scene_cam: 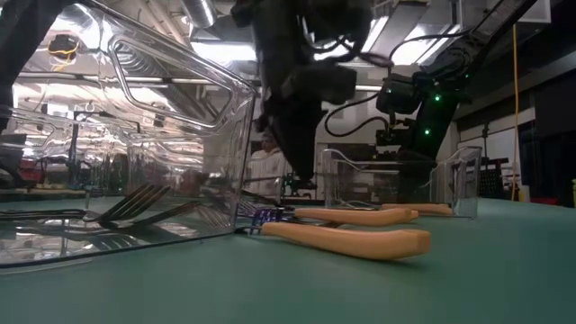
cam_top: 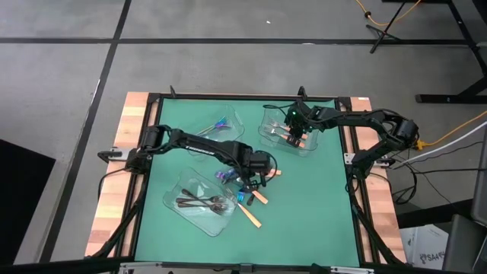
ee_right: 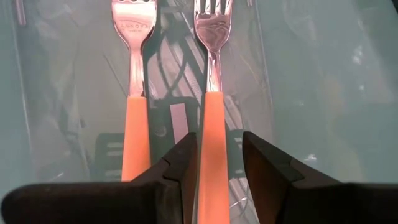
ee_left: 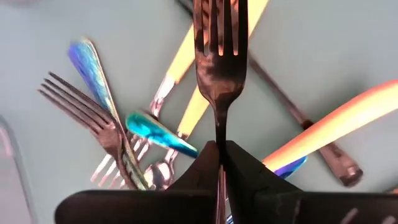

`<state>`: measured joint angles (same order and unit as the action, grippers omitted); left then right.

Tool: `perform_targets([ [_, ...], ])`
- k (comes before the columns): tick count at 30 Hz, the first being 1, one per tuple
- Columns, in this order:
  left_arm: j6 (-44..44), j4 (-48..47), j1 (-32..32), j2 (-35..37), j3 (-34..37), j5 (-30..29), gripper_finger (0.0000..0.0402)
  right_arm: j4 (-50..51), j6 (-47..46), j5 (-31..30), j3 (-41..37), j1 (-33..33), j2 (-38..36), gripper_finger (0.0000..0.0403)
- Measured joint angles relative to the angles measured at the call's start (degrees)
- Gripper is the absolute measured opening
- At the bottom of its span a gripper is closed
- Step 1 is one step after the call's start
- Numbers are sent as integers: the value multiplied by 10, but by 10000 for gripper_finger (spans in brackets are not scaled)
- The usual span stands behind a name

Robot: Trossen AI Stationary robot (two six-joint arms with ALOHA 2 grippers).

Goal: Sort silverware by color (type)
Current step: Put the black fork into the bottom transparent bin

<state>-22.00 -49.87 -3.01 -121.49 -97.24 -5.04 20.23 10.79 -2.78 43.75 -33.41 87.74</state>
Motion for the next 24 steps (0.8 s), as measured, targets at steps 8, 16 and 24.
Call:
perform_targets([
  [8,47,-47,-1,0,-66,0,6,0,0,0,0,0,0,115],
  [16,90,-96,-7,0,-137,-3,6,0,0,0,0,0,0,115],
  [24,150,-186,-31,0,-211,-14,6,0,0,0,0,0,0,115],
])
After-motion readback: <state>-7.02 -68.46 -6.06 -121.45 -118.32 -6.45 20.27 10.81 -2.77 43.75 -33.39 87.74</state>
